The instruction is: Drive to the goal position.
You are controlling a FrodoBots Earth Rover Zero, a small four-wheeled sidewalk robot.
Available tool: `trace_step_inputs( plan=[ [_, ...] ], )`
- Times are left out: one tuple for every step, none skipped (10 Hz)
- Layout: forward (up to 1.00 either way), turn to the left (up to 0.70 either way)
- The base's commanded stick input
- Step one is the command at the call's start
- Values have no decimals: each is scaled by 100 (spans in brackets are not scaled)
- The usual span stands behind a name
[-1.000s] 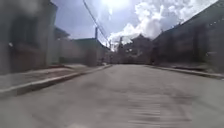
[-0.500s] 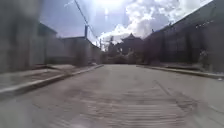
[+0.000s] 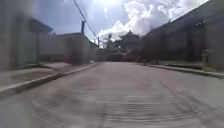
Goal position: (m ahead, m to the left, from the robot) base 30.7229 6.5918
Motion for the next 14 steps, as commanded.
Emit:
trace_step_inputs(
  plan=[
    [100,0],
    [100,0],
    [100,0],
    [100,0],
    [100,0],
    [100,0],
    [100,0],
    [100,0],
    [100,0],
    [100,0],
    [100,0],
    [100,0],
    [100,-4],
    [100,-8]
  ],
)
